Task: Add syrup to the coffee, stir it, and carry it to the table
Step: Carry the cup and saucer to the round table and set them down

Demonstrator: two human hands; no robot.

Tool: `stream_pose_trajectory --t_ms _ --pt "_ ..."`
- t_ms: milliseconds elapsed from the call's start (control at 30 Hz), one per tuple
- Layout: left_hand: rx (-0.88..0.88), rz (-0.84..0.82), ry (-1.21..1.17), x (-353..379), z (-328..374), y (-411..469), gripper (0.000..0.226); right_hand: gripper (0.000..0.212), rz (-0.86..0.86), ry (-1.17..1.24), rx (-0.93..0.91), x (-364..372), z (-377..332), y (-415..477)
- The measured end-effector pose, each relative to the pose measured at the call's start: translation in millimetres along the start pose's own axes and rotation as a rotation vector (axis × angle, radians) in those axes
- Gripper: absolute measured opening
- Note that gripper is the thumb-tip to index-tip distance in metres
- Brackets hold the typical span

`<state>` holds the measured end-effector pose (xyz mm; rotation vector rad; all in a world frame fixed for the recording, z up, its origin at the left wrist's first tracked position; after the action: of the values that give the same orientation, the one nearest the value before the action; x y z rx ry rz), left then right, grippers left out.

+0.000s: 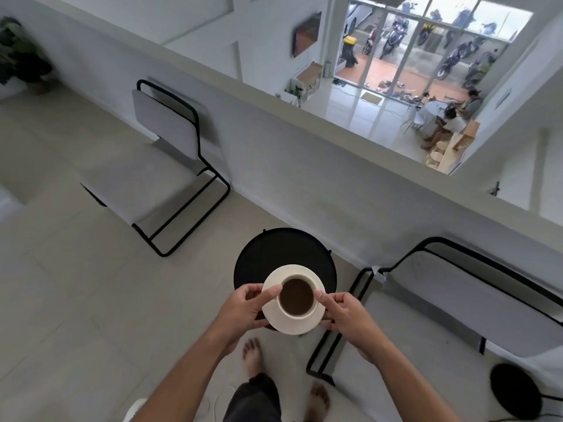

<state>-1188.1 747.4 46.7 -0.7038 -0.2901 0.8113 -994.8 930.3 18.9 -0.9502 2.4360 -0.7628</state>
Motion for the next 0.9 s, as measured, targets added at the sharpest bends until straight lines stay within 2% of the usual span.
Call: stream_pose_trajectory --t_ms 267,367,700,900 --pt "-0.029 -0.053 0.034 -24.5 19.2 79.5 0.056 0.104 0.075 0.027 0.08 36.4 -5.6 60.6" --pt "-0.034 -0.06 0.055 -29.3 18.3 108.8 0.061 0.107 0.105 0.044 0.107 45.9 -4.2 83.0" --pt "-0.064 -0.001 0.06 -30.1 -8.7 216.2 0.094 0.084 0.085 0.054 0.176 63.6 8.1 176.1" --pt "-0.102 0.011 0.104 -22.1 -45.5 276.8 0.092 0.063 0.084 0.048 0.241 72.2 52.2 235.7"
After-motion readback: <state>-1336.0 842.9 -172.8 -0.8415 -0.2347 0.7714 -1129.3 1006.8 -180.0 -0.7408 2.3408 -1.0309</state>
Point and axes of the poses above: each hand's wrist, its own y-axis towards the middle knuckle, its own x-axis out of the palm, z = x × y, the point moved 4 cm from there along y, towards the middle knuckle, and after that the axes turned 7 degrees about z, right-handed, at the moved point
